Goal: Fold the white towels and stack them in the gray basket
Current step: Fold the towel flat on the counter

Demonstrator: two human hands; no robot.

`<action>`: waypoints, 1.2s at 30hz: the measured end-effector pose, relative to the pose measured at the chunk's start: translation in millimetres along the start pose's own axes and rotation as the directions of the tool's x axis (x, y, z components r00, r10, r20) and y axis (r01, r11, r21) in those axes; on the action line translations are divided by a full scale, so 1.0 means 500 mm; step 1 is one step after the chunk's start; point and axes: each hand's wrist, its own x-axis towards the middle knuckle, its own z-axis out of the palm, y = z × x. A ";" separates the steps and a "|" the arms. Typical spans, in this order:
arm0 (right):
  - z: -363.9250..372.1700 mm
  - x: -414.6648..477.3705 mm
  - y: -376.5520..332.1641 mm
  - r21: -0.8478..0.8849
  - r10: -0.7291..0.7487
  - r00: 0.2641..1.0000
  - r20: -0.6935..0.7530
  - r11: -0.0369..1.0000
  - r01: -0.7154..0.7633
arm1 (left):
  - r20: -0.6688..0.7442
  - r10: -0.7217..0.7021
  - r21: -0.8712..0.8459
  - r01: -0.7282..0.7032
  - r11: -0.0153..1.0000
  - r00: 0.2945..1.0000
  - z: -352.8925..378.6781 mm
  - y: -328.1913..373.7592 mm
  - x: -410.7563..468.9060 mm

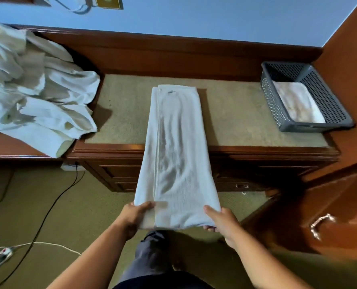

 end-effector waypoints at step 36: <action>0.028 0.401 -0.610 0.300 -0.059 0.998 -0.025 0.952 0.063 | 0.224 -0.020 -0.218 0.070 0.973 0.974 0.136 0.590 0.299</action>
